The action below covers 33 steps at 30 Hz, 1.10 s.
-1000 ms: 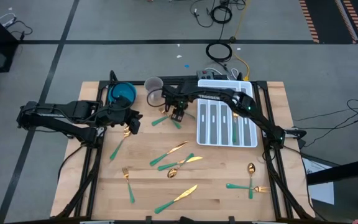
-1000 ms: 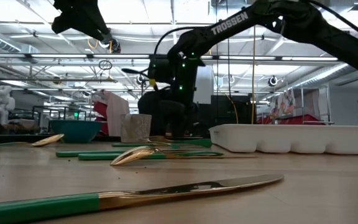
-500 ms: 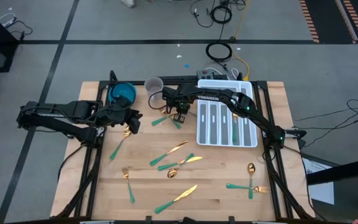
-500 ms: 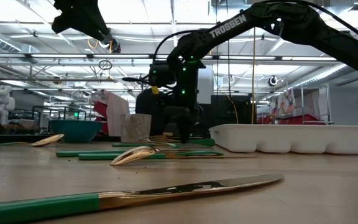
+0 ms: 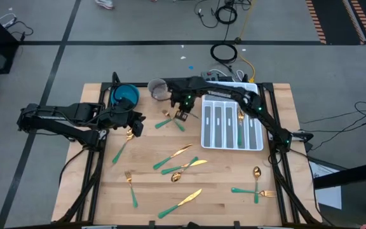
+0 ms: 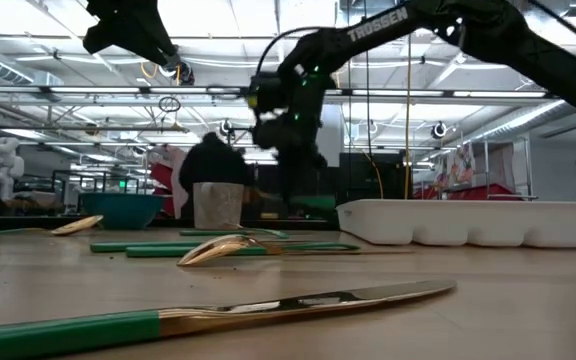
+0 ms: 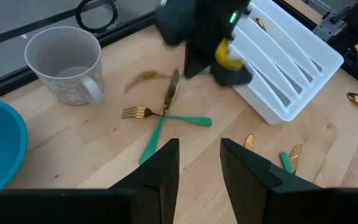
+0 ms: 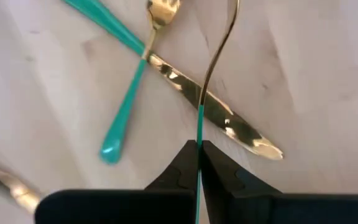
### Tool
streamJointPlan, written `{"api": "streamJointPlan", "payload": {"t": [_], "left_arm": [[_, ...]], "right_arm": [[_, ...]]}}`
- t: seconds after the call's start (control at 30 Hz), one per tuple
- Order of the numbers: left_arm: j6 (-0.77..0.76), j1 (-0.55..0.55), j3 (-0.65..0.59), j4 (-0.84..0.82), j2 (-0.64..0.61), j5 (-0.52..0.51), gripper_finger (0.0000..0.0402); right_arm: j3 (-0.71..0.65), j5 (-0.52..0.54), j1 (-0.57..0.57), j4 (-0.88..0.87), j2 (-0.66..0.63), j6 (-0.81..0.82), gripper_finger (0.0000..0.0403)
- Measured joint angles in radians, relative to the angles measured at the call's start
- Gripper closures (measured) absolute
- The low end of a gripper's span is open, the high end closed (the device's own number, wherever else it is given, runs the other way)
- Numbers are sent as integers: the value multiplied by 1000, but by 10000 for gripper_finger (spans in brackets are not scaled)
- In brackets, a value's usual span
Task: Sort silverware
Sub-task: Put the green fork into the white cutlery tray
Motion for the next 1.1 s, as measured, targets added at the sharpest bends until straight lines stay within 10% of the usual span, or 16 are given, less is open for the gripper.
{"api": "streamJointPlan", "payload": {"t": [0.73, 1.1], "left_arm": [[0, 0, 0, 0, 0, 0, 279], [21, 0, 0, 0, 0, 0, 279]], "right_arm": [[-25, -54, -272, -116, -801, 115, 403], [-704, -159, -361, 245, -1238, 356, 403]]}}
